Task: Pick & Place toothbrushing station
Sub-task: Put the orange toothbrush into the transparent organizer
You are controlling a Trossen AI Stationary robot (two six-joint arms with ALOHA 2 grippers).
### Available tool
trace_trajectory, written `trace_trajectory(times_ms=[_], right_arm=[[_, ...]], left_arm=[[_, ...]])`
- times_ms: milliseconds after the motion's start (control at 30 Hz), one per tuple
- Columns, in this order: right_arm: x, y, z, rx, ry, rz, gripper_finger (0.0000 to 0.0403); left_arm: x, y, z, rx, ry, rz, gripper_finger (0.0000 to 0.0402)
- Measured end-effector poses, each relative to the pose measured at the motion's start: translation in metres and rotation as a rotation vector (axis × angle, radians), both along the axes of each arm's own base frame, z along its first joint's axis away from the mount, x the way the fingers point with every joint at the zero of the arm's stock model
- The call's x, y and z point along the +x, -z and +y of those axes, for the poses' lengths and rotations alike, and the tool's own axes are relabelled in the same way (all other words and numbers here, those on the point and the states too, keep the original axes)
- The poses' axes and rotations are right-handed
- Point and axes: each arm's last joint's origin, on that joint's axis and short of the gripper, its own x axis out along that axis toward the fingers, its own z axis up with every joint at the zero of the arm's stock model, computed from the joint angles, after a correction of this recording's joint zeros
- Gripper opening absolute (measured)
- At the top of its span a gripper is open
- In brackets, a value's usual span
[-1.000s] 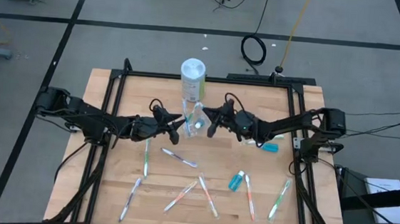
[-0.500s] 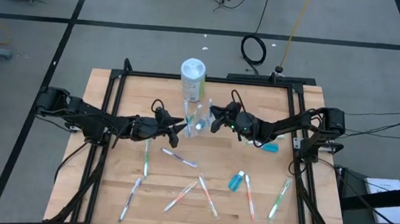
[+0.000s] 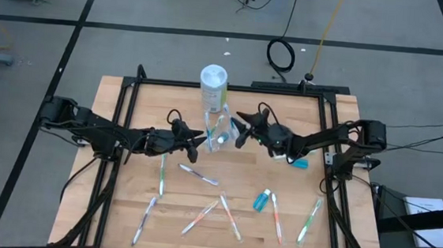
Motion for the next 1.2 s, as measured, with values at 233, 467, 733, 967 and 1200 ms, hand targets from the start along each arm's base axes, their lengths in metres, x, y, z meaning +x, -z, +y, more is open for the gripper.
trace_trajectory(times_ms=[233, 467, 733, 967, 1200], right_arm=[[-0.007, -0.034, 0.021, -0.189, -0.280, -0.039, 0.0149], [-0.028, -0.056, 0.038, -0.163, -0.609, 0.040, 0.0140], [-0.049, -0.060, 0.060, -0.076, -0.979, 0.156, 0.0140], [-0.049, -0.060, 0.060, -0.152, -0.984, 0.162, 0.0139], [-0.049, -0.060, 0.060, -0.154, -0.983, 0.163, 0.0139]], left_arm=[[0.000, 0.000, 0.000, -0.019, -0.003, -0.008, 0.0136], [0.001, -0.001, -0.005, -0.104, 0.095, -0.037, 0.0136], [0.016, -0.038, -0.035, 0.065, 0.327, -0.178, 0.0136], [0.033, -0.076, -0.075, 0.191, 0.633, -0.065, 0.0136], [0.040, -0.064, -0.107, -0.092, 0.599, 0.067, 0.0136]])
